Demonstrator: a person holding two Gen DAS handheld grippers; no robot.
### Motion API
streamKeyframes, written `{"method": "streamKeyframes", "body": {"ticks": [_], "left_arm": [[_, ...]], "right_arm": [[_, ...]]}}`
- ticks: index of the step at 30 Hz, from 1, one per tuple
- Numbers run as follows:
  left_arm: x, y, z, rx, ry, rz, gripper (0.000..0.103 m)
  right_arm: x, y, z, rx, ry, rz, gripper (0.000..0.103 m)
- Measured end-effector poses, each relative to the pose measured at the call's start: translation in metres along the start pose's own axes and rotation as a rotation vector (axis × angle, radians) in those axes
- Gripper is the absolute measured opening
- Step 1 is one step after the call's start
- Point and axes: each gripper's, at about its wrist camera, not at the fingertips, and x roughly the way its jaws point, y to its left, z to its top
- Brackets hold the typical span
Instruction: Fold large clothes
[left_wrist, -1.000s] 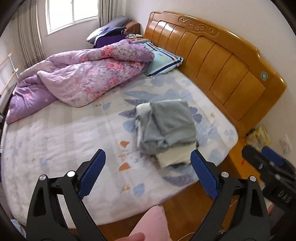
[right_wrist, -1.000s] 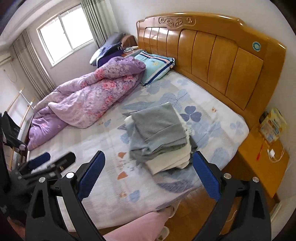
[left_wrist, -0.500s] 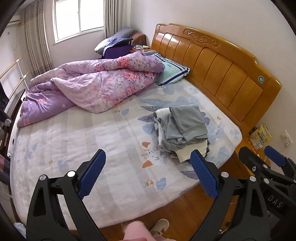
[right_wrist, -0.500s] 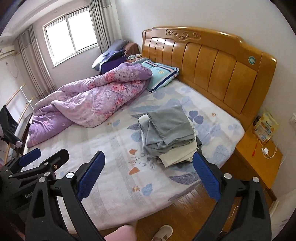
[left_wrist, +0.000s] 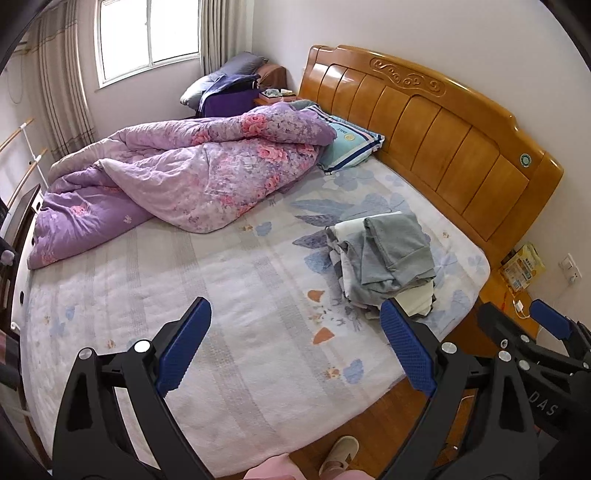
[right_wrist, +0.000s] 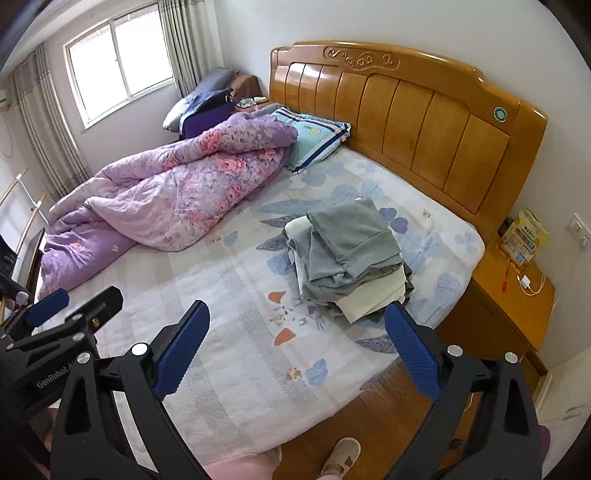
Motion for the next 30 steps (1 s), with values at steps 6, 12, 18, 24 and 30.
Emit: {"method": "streamKeyframes", "body": {"ticks": [6,12,18,24,30], "left_arm": [[0.014,0.014,0.007,0.001,0.018,-0.016,0.093],[0.022,0.018,0.012,0.017,0.023,-0.011,0.093],[0.031,0.019,0.013,0.012,0.044,-0.023,0.093],[0.035,0.017,0.013,0.020,0.052,-0.030,0.093],[0.038,0.017,0.009,0.015,0.063,-0.059,0.093]], "right_arm": [[0.012,0.017,0.003,-0.002,0.012,-0.010,0.092],[0.020,0.020,0.006,0.002,0.024,-0.031,0.092],[0.025,0.020,0.007,0.012,0.038,-0.025,0.092],[0.028,0.017,0.006,0.026,0.048,-0.035,0.092],[0.030,0.012,0.005,0.046,0.053,-0.046,0.092]]}}
